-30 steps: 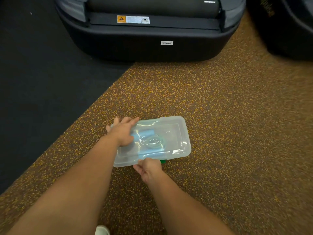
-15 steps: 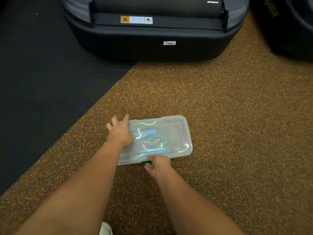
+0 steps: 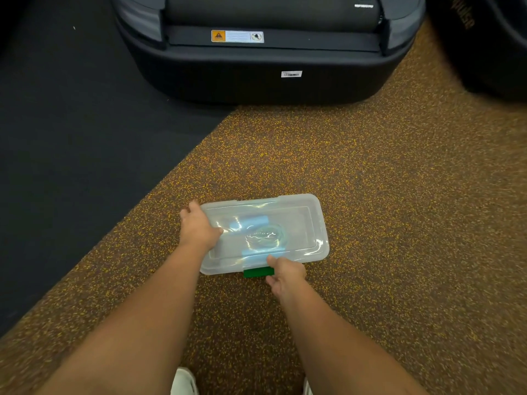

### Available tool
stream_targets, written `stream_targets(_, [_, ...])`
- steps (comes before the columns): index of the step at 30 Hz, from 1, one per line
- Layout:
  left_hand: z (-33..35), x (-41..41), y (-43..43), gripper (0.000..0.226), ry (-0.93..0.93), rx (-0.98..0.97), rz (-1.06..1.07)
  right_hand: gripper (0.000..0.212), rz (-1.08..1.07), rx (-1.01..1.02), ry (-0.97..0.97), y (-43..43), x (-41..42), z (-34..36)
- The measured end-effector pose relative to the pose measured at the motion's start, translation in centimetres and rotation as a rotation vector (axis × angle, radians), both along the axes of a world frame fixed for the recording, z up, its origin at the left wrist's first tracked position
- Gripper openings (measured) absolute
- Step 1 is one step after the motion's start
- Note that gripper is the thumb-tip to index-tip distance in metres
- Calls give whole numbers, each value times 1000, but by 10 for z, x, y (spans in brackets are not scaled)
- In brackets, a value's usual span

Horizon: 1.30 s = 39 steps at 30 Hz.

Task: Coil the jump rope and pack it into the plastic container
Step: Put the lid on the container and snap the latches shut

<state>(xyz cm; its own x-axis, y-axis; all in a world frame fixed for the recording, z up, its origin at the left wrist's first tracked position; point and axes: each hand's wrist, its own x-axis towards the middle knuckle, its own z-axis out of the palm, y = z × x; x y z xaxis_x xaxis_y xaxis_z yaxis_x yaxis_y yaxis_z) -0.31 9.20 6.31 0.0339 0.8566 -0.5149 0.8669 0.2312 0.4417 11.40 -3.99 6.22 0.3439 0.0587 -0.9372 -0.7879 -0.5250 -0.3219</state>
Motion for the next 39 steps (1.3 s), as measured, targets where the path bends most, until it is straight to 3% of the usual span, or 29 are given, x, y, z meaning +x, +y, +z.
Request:
stream_targets(5, [-4,-4,-3,81,75,-15,-54,39,24,-29,-31,1,-1,4])
stream_targets(13, [-2,-7,-16,133,140,-160,-181,37,34,-66,-72,-3,0,3])
stream_targets(17, [0,-7,-24,148,186,-262,-246,36,26,-69,-82,-2,2,6])
stream_targets(33, [2,-6,-33,152,260,-272,-258,41,-42,-11,-78,-1,3,0])
stream_targets(39, [4,-6,-34,151,262,-270,-259,35,-147,141,58,-13,-4,1])
